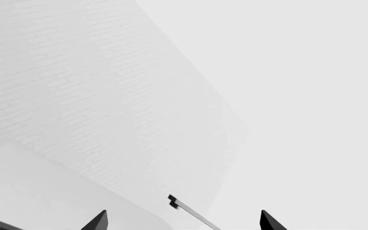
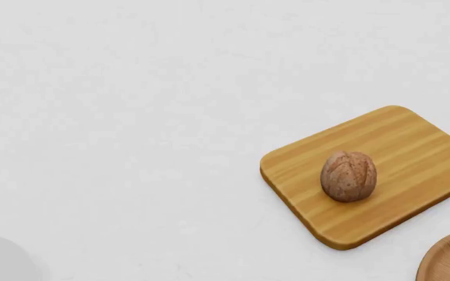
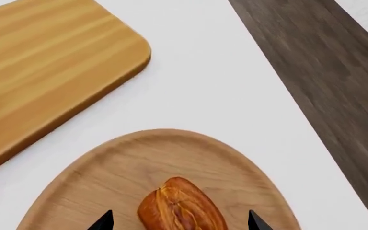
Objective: Place all breads on the cutting board.
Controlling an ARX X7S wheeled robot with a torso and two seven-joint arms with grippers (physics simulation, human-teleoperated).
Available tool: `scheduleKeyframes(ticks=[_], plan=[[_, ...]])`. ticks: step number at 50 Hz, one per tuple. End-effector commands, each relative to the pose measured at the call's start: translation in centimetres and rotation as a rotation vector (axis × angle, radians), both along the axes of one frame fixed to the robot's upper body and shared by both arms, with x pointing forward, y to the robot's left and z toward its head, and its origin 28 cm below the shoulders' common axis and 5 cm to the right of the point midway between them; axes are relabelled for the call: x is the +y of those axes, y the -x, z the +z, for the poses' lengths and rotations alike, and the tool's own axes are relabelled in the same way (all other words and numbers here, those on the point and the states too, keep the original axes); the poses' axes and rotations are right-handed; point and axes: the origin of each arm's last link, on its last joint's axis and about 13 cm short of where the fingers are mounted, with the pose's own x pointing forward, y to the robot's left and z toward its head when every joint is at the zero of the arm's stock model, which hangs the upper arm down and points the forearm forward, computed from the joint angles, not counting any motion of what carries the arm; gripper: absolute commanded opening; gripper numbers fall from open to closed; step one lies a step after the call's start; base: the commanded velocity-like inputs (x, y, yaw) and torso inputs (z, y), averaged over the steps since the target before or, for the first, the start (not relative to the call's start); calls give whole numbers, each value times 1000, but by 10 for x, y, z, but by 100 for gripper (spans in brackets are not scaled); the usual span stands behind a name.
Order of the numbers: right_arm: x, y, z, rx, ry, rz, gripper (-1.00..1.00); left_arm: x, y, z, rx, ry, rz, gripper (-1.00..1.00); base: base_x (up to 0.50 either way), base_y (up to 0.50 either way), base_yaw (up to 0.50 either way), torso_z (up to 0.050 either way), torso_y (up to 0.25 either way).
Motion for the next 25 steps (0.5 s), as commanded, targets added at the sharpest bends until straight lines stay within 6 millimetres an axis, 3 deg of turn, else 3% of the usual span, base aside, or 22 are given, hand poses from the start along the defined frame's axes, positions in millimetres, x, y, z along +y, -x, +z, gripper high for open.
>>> scheduleKeyframes(ticks=[1,25], plan=[[-1,-7,-10,25,2,-9,100,-1,1,1,-3,-1,-1,100,0,0,0,0,0],[-5,-7,-32,55,-20,-27,100,-2,2,1,0,-2,-2,100,0,0,0,0,0]])
